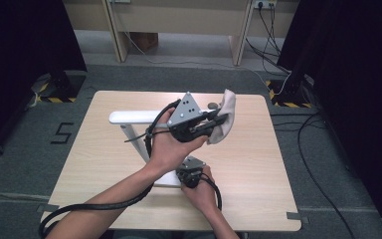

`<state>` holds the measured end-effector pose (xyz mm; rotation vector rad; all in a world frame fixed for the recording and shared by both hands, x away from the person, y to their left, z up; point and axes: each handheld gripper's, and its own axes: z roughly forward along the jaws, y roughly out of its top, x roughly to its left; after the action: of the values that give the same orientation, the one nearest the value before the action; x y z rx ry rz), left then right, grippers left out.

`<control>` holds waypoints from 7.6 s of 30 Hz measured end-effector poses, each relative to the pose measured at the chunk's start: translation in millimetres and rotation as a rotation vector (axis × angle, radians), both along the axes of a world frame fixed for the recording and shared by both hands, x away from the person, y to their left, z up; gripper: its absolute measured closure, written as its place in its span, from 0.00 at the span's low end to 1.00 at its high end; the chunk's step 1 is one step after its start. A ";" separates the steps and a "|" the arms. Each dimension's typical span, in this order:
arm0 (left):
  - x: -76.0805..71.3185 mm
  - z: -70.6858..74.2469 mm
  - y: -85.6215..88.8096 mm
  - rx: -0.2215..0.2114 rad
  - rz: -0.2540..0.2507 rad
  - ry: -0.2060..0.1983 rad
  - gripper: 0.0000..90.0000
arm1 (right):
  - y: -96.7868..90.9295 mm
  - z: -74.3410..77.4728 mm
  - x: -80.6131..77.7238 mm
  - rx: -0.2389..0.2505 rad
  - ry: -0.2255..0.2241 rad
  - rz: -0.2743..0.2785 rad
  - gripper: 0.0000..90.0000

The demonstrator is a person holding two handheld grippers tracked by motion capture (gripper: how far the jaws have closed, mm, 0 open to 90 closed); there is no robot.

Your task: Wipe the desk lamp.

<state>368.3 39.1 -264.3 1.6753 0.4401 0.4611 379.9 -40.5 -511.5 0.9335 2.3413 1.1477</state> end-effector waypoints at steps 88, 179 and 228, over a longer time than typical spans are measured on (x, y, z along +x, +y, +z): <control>-11.8 -52.6 20.1 -0.009 0.053 0.085 0.89 | 0.2 -0.2 -0.4 -0.001 -0.002 -0.001 1.00; -22.1 -54.2 75.5 -0.090 0.163 0.063 0.89 | 0.5 0.0 -0.6 0.003 0.004 -0.007 1.00; -29.5 -57.1 102.2 -0.106 0.205 0.060 0.89 | 0.7 0.0 -0.6 0.001 -0.001 -0.005 1.00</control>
<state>338.8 141.3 -321.4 1.5515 0.6737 0.5299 379.3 -39.8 -511.5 0.9386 2.3365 1.1469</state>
